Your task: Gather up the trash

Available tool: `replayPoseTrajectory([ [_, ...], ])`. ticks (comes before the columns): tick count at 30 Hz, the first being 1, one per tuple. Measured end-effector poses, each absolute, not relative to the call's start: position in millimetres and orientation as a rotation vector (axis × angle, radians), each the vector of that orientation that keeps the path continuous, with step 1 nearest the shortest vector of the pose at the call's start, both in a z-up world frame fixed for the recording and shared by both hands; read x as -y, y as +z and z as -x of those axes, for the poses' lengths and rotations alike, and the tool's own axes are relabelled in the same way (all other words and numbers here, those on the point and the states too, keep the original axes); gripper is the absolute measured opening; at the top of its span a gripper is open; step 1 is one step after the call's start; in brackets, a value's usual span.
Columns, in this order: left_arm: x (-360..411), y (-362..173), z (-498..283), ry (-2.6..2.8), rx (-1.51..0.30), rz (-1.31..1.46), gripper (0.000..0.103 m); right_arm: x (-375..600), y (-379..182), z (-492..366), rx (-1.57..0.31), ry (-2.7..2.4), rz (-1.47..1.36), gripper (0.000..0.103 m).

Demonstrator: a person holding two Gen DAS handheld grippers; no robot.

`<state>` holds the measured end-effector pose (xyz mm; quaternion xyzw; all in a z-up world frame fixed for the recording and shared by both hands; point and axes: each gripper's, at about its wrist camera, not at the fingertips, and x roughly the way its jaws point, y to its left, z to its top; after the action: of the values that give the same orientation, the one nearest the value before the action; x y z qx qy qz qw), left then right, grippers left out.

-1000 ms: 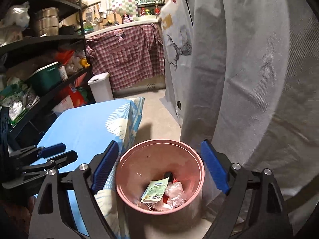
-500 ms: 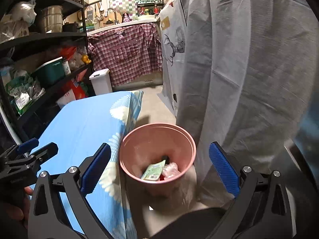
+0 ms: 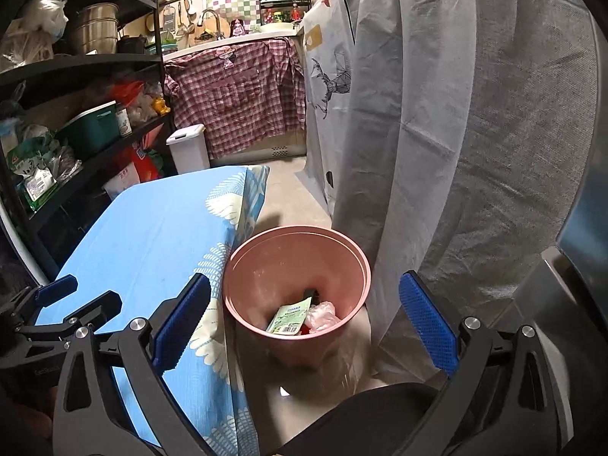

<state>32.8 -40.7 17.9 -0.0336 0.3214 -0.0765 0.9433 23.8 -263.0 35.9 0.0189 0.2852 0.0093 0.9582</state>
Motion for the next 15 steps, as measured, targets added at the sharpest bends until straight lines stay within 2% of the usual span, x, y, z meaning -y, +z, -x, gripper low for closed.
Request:
replayPoseTrajectory([
  [15,38.8,19.7,-31.1,-0.157,-0.651,0.074,0.095,261.5,36.2,-26.8,-0.579,0.018,-0.036,0.098],
])
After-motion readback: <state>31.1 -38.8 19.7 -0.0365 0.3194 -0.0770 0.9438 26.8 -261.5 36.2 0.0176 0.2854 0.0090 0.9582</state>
